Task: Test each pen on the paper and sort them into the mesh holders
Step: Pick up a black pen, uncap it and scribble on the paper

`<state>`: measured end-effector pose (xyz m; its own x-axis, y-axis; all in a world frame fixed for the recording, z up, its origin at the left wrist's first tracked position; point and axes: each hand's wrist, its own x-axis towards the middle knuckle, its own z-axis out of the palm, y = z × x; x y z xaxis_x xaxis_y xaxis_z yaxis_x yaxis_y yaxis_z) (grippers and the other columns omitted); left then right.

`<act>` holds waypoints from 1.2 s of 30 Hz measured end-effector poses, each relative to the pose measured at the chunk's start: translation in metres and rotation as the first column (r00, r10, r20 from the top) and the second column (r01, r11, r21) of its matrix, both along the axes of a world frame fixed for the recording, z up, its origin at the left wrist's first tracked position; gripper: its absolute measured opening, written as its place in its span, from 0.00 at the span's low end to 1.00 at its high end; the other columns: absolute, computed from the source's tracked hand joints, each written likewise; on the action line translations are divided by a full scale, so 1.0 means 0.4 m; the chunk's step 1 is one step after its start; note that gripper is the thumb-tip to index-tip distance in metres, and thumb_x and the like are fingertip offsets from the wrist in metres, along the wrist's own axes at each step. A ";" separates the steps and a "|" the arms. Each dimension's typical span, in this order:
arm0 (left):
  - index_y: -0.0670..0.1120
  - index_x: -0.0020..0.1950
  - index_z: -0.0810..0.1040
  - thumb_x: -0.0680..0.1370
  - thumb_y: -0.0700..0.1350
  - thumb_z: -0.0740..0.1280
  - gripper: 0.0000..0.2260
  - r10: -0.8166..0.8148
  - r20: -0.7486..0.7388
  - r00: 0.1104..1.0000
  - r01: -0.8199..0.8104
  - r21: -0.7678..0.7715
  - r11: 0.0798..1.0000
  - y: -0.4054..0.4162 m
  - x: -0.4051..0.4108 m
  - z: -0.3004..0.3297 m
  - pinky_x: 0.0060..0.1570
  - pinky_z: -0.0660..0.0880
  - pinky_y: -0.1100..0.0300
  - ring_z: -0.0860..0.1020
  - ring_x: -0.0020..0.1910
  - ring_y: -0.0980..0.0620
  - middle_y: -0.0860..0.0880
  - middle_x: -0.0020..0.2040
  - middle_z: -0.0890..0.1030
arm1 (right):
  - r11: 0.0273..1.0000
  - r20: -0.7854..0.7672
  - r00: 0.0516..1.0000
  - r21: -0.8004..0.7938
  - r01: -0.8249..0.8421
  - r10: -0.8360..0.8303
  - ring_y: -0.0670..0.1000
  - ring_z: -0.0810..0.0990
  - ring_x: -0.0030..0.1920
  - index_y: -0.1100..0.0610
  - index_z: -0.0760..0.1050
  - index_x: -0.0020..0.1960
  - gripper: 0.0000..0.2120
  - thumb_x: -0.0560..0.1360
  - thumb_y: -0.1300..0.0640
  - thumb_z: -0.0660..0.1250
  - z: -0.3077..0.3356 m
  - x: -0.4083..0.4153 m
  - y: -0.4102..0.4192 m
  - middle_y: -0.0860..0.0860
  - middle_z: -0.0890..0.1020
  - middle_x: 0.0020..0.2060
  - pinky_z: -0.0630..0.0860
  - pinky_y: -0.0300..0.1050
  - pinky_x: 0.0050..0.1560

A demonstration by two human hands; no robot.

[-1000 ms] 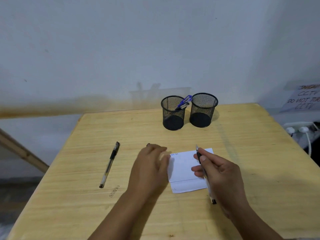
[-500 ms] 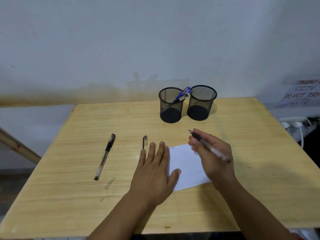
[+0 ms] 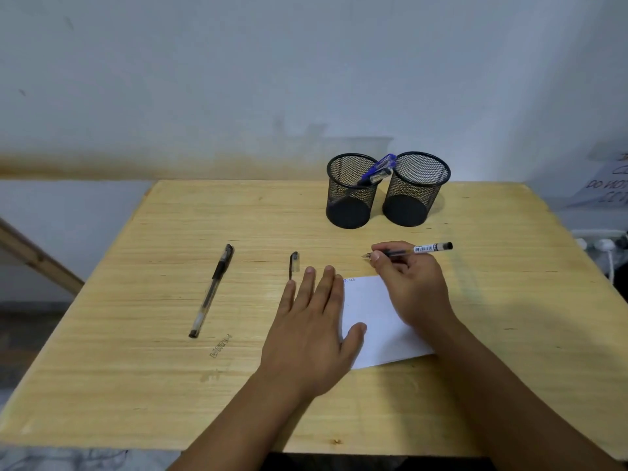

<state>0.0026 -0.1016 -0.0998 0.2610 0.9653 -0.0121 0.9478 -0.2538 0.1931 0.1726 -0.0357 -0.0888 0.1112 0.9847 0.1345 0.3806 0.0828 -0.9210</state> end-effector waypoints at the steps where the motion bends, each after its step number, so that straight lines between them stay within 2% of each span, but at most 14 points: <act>1: 0.48 0.80 0.41 0.80 0.64 0.43 0.33 -0.001 0.002 1.000 0.001 -0.001 1.000 0.001 0.000 -0.001 0.76 0.36 0.49 0.34 0.78 0.50 0.51 0.81 0.39 | 1.000 0.033 0.999 0.010 0.015 -0.015 0.41 0.83 0.44 0.51 0.81 0.50 0.03 0.77 0.56 0.69 -0.004 0.000 0.004 0.44 0.85 0.41 0.80 0.38 0.48; 3: 0.48 0.80 0.41 0.80 0.64 0.43 0.33 -0.002 0.001 1.000 0.002 0.000 1.000 0.001 0.001 -0.001 0.76 0.37 0.49 0.34 0.78 0.50 0.51 0.81 0.39 | 0.998 0.107 0.994 0.049 0.034 -0.039 0.41 0.83 0.43 0.53 0.81 0.51 0.05 0.77 0.56 0.70 -0.008 0.002 0.007 0.45 0.84 0.41 0.79 0.34 0.47; 5: 0.48 0.80 0.41 0.80 0.64 0.43 0.33 -0.002 0.005 1.000 0.002 0.002 1.000 0.001 0.001 -0.002 0.76 0.37 0.49 0.34 0.78 0.50 0.51 0.81 0.40 | 0.996 0.147 0.987 0.076 0.051 -0.062 0.43 0.83 0.42 0.55 0.82 0.52 0.06 0.76 0.56 0.70 -0.008 0.001 0.005 0.46 0.84 0.41 0.79 0.35 0.46; 7: 0.48 0.80 0.41 0.80 0.64 0.43 0.33 -0.002 0.001 1.000 0.002 0.001 1.000 0.001 0.001 -0.003 0.76 0.38 0.49 0.34 0.78 0.50 0.51 0.81 0.40 | 0.995 0.154 0.985 0.069 0.067 -0.077 0.42 0.83 0.42 0.54 0.82 0.51 0.05 0.75 0.55 0.71 -0.005 0.001 0.000 0.44 0.84 0.41 0.79 0.37 0.45; 12: 0.48 0.80 0.40 0.80 0.64 0.42 0.33 -0.005 -0.009 1.000 0.005 0.000 1.000 0.002 0.001 -0.002 0.77 0.38 0.48 0.34 0.78 0.50 0.51 0.80 0.38 | 0.999 0.126 0.991 0.002 0.043 -0.043 0.41 0.84 0.42 0.52 0.82 0.48 0.05 0.73 0.55 0.74 0.002 0.007 -0.014 0.44 0.86 0.41 0.79 0.34 0.45; 18: 0.47 0.80 0.41 0.80 0.64 0.42 0.34 -0.003 -0.008 1.000 0.003 -0.002 1.000 0.002 0.002 -0.002 0.77 0.40 0.48 0.35 0.78 0.49 0.50 0.81 0.40 | 0.999 0.121 0.992 -0.040 0.023 -0.018 0.39 0.84 0.36 0.52 0.80 0.44 0.03 0.73 0.56 0.73 0.004 0.003 -0.019 0.43 0.85 0.34 0.79 0.31 0.41; 23: 0.47 0.80 0.42 0.80 0.64 0.43 0.34 0.000 -0.021 1.000 0.000 0.000 1.000 0.001 0.002 -0.004 0.77 0.40 0.48 0.36 0.78 0.49 0.50 0.81 0.40 | 0.999 0.209 0.978 -0.039 0.011 -0.003 0.41 0.84 0.38 0.52 0.79 0.43 0.03 0.74 0.54 0.72 -0.002 -0.005 -0.017 0.45 0.85 0.36 0.79 0.35 0.43; 28: 0.48 0.80 0.42 0.80 0.64 0.43 0.34 0.002 -0.017 1.000 -0.002 0.004 1.000 0.003 0.003 -0.005 0.77 0.39 0.49 0.36 0.78 0.49 0.50 0.81 0.40 | 0.999 0.235 0.972 -0.036 -0.002 0.011 0.38 0.83 0.38 0.49 0.78 0.43 0.03 0.74 0.53 0.72 -0.002 -0.004 -0.017 0.40 0.83 0.35 0.75 0.27 0.40; 36: 0.47 0.81 0.45 0.80 0.64 0.44 0.34 0.007 0.001 1.000 -0.007 0.011 1.000 0.003 0.002 -0.004 0.77 0.41 0.48 0.38 0.79 0.49 0.50 0.81 0.43 | 1.000 0.276 0.961 0.012 -0.008 0.004 0.37 0.81 0.37 0.53 0.81 0.44 0.03 0.74 0.53 0.72 -0.008 -0.009 -0.013 0.40 0.81 0.33 0.74 0.25 0.39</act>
<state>0.0035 -0.1004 -0.1014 0.2538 0.9673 -0.0011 0.9496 -0.2489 0.1907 0.1688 -0.0410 -0.0919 0.0624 0.9832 0.1713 0.6191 0.0965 -0.7793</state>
